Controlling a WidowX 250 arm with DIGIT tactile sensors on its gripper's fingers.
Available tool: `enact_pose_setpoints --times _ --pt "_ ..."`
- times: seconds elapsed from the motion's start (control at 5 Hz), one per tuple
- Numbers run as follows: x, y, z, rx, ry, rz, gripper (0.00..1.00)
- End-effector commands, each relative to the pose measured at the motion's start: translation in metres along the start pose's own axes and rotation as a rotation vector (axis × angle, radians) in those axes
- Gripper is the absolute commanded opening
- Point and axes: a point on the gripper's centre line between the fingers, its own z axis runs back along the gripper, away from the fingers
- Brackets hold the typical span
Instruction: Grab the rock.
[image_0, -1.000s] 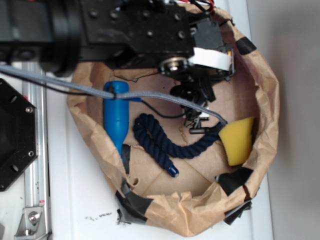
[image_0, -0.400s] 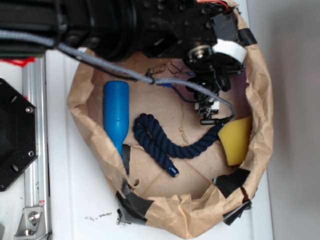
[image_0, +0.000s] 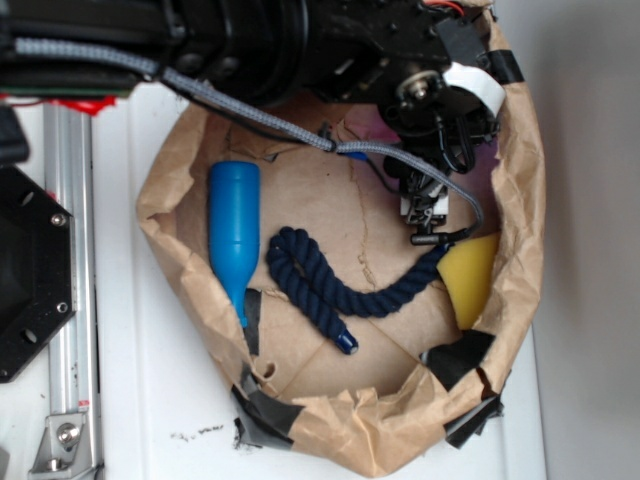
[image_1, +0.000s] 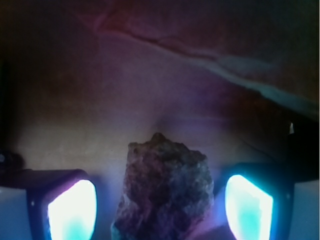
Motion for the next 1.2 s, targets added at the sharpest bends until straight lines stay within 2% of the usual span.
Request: enact_pose_setpoints --times 0.0,0.2,0.6,1.0 --pt "0.008 0.008 0.002 0.02 -0.045 -0.012 1.0" --pt "0.005 0.011 0.004 0.04 -0.026 0.0 0.0" --pt "-0.002 0.011 0.011 0.059 -0.007 0.022 0.0" --pt "-0.005 0.005 0.023 0.06 -0.016 0.018 0.0"
